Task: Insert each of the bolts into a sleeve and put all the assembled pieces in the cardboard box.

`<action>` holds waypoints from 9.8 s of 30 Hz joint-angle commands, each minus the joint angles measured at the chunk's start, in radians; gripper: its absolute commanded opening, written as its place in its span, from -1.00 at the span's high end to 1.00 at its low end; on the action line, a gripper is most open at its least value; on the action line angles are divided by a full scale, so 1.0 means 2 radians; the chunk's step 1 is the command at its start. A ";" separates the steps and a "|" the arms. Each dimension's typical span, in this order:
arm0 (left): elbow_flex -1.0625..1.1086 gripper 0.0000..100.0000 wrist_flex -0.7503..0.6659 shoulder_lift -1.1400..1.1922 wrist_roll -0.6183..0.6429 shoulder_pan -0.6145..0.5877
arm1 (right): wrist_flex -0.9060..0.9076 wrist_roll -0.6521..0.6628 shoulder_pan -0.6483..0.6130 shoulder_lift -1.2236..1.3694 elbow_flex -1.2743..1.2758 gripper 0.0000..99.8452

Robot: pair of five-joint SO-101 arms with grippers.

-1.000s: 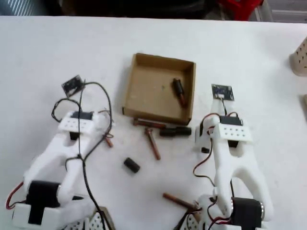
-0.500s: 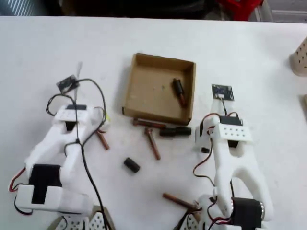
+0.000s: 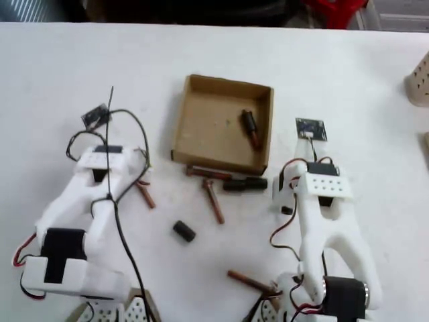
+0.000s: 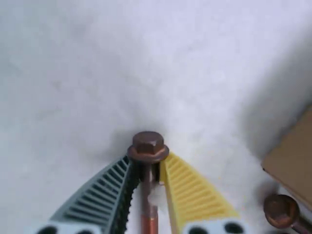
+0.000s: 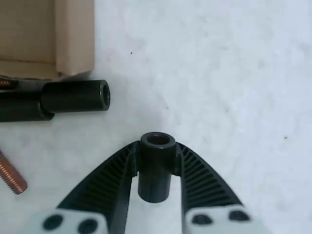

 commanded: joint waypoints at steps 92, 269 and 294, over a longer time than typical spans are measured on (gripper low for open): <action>-0.041 0.95 -0.029 -0.002 -0.115 -0.016 | -1.005 -0.056 -0.326 -0.075 0.402 0.97; 0.477 0.96 -0.311 -0.777 -0.219 0.211 | -1.366 -0.077 -0.389 0.336 0.353 0.97; 0.477 0.96 -0.361 -0.775 -0.218 0.217 | -1.367 -0.077 -0.395 0.336 0.359 0.97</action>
